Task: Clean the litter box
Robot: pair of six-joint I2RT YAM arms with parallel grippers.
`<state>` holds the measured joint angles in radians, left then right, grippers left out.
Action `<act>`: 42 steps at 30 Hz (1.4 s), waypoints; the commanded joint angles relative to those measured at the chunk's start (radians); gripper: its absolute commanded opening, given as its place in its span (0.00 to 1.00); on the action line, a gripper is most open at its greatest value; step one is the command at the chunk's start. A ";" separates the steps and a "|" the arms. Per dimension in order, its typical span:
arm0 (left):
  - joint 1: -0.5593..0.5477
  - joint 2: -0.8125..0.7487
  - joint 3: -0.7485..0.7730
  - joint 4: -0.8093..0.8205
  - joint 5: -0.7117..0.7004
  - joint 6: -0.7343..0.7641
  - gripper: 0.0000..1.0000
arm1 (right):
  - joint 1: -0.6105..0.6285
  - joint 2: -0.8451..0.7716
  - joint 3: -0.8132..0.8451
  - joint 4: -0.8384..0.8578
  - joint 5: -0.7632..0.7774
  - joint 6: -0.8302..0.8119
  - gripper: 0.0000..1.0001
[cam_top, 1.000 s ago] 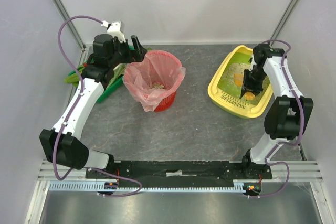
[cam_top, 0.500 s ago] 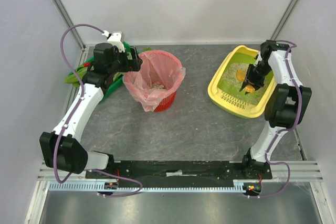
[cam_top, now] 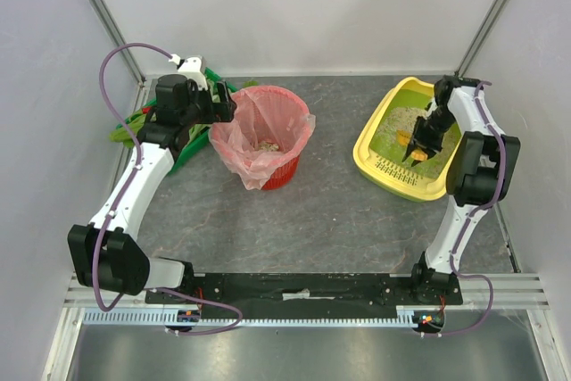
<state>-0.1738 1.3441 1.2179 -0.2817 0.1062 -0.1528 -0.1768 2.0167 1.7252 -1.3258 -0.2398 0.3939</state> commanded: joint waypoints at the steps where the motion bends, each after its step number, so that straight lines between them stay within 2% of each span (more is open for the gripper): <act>1: 0.010 -0.026 0.006 0.033 -0.013 0.045 0.99 | -0.001 0.033 0.043 -0.136 -0.029 0.011 0.00; 10: 0.014 -0.007 0.019 0.035 -0.016 0.047 0.99 | -0.003 0.068 0.053 -0.136 -0.024 0.014 0.00; 21: 0.017 0.000 0.029 0.035 -0.028 0.059 0.99 | -0.001 0.145 0.157 -0.135 0.002 0.019 0.00; 30: 0.019 0.000 0.042 0.033 -0.049 0.062 0.99 | 0.000 0.201 0.212 -0.128 0.085 0.011 0.00; 42: 0.020 -0.006 0.054 0.021 -0.071 0.062 0.99 | 0.060 0.255 0.212 -0.027 0.122 -0.032 0.00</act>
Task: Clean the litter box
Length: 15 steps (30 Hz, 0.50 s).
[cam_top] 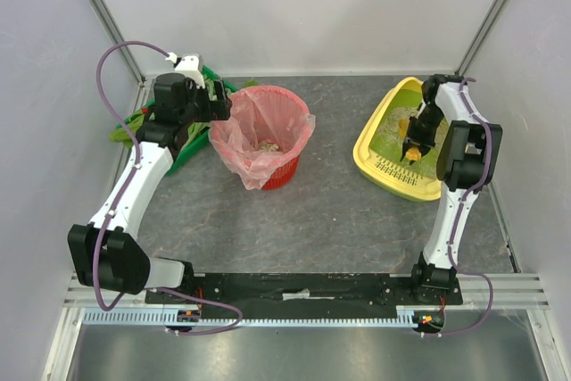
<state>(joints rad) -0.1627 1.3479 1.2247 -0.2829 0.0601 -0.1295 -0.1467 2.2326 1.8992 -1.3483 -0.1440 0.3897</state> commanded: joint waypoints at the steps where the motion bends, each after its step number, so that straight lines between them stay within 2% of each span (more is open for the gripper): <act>1: 0.009 -0.010 0.048 0.021 -0.026 0.036 0.99 | 0.047 0.048 0.043 0.004 0.030 -0.040 0.00; 15: 0.009 -0.020 0.064 0.007 -0.026 0.002 0.99 | 0.059 0.079 0.070 0.110 0.098 -0.015 0.00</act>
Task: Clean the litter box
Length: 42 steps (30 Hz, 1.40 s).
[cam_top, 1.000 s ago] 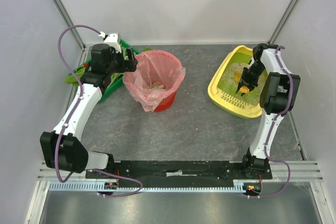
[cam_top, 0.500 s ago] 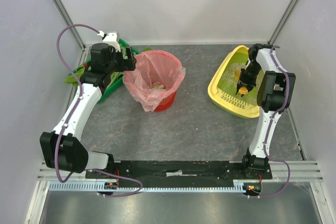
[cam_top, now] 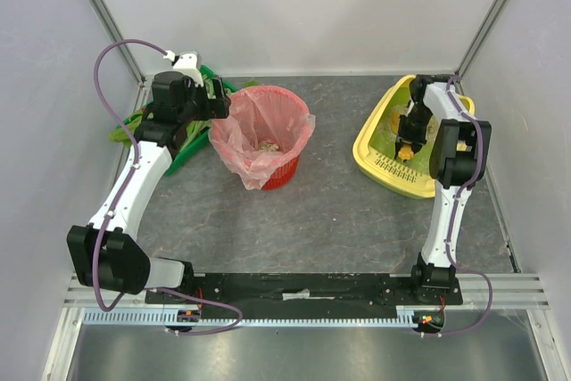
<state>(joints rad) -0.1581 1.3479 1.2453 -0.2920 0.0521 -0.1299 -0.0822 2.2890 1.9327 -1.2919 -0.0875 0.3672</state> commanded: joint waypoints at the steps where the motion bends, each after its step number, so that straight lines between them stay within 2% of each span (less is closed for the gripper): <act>1: 0.005 -0.021 0.046 0.017 -0.020 0.001 0.99 | -0.005 0.023 0.037 0.071 0.043 0.010 0.00; 17: 0.005 -0.056 0.025 0.016 -0.034 -0.027 0.98 | -0.010 -0.045 -0.047 0.287 0.077 -0.079 0.00; 24: 0.005 -0.082 -0.009 0.019 -0.040 -0.046 0.98 | -0.011 -0.150 -0.130 0.362 0.120 -0.146 0.00; 42: 0.005 -0.101 -0.064 0.044 -0.020 -0.070 0.98 | -0.022 -0.313 -0.274 0.393 0.143 -0.189 0.00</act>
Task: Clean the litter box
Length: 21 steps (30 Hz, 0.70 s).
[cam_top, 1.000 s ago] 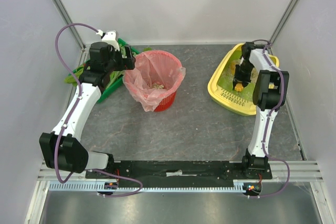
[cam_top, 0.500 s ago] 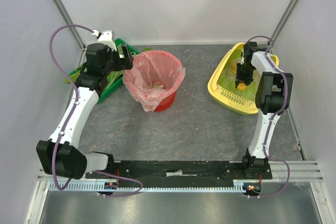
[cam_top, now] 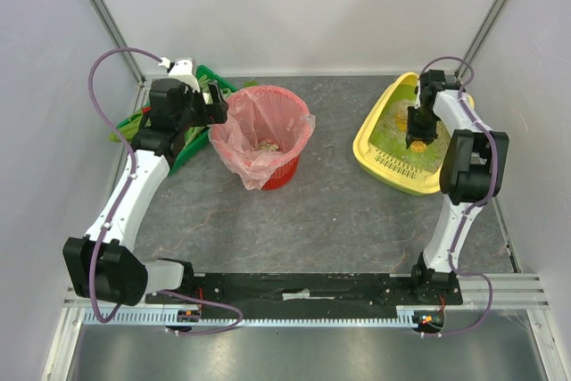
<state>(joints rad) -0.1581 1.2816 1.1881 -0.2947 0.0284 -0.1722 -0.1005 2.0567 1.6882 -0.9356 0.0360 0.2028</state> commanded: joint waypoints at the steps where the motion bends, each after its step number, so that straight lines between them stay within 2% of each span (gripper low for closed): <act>1: 0.005 -0.036 -0.008 0.045 0.004 -0.027 0.98 | -0.004 -0.090 -0.038 0.043 0.019 -0.025 0.00; 15: 0.003 -0.065 -0.035 0.039 0.028 -0.039 0.97 | -0.004 -0.312 -0.268 0.175 0.010 -0.040 0.00; 21: 0.003 -0.088 -0.056 0.038 0.033 -0.064 0.97 | -0.004 -0.498 -0.447 0.265 -0.022 -0.016 0.00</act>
<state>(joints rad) -0.1581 1.2343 1.1435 -0.2893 0.0425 -0.1921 -0.1013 1.6806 1.3262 -0.7734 0.0307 0.1799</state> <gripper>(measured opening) 0.970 0.366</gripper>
